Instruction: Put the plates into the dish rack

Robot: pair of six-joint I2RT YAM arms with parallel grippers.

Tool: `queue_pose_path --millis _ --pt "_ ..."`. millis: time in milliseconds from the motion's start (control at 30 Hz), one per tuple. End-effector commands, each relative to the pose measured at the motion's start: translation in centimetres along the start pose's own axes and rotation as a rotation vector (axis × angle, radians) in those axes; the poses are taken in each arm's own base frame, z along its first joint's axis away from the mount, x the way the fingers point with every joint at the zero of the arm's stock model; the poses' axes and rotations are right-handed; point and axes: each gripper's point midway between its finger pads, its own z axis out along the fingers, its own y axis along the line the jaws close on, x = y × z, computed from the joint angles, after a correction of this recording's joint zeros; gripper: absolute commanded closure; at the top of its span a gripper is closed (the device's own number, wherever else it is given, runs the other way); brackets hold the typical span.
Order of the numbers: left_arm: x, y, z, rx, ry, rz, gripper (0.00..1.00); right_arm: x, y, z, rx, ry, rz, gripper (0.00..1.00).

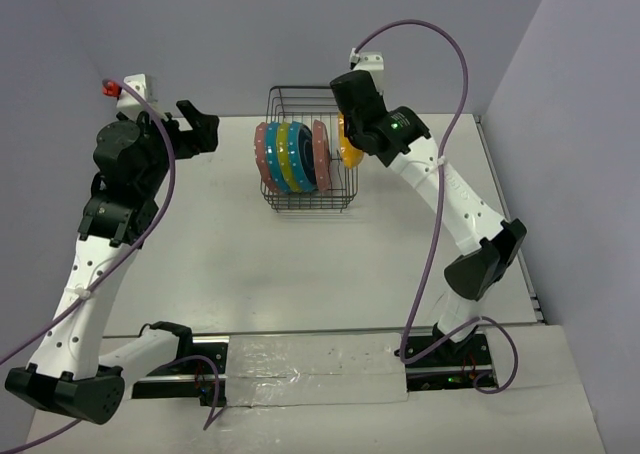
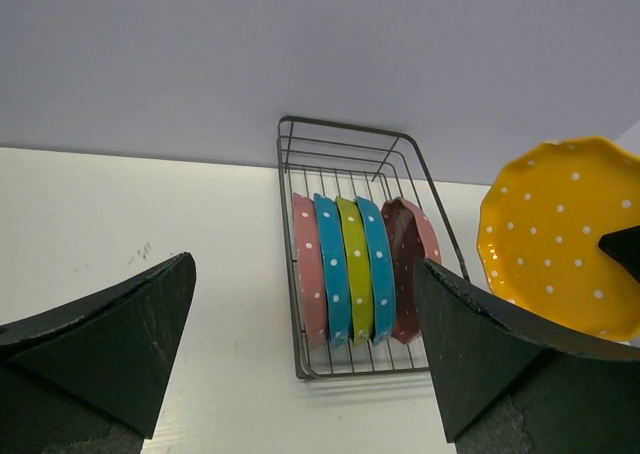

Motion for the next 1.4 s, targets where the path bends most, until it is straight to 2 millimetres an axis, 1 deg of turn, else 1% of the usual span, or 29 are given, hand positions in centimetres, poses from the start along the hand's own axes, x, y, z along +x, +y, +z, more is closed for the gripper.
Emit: queue_pose_path --millis 0,100,367,600,700,967,1133,1233,1267,1367 --pt "-1.5 0.4 -0.4 -0.030 -0.062 -0.010 0.01 -4.8 0.1 -0.2 0.047 -0.174 0.163 1.00" --pt "-1.2 0.7 -0.3 -0.040 -0.062 -0.006 0.01 -3.6 1.0 1.4 0.068 -0.153 0.133 1.00" --pt "-0.9 1.1 -0.1 -0.052 -0.060 0.008 0.01 -1.8 3.1 3.5 0.078 -0.132 0.080 1.00" --pt "-0.4 1.4 0.1 -0.061 -0.056 0.019 0.01 0.2 4.7 5.9 0.108 -0.124 0.006 1.00" --pt "-0.3 1.5 0.0 -0.066 -0.056 0.027 0.01 1.0 5.2 6.7 0.123 -0.116 -0.016 1.00" --pt "0.0 1.9 -0.1 -0.080 -0.059 0.039 0.01 2.4 6.1 8.7 0.163 -0.103 -0.051 1.00" --pt "0.1 2.1 -0.1 -0.087 -0.061 0.045 0.01 3.7 6.5 9.4 0.198 -0.093 -0.090 1.00" --pt "0.2 2.3 -0.1 -0.092 -0.062 0.047 0.01 4.8 6.6 9.9 0.234 -0.086 -0.127 1.00" --pt "0.2 2.3 -0.1 -0.093 -0.064 0.046 0.01 5.5 6.8 10.1 0.244 -0.081 -0.145 1.00" --pt "0.4 2.3 -0.1 -0.093 -0.063 0.047 0.01 6.4 6.8 10.1 0.279 -0.087 -0.173 1.00"
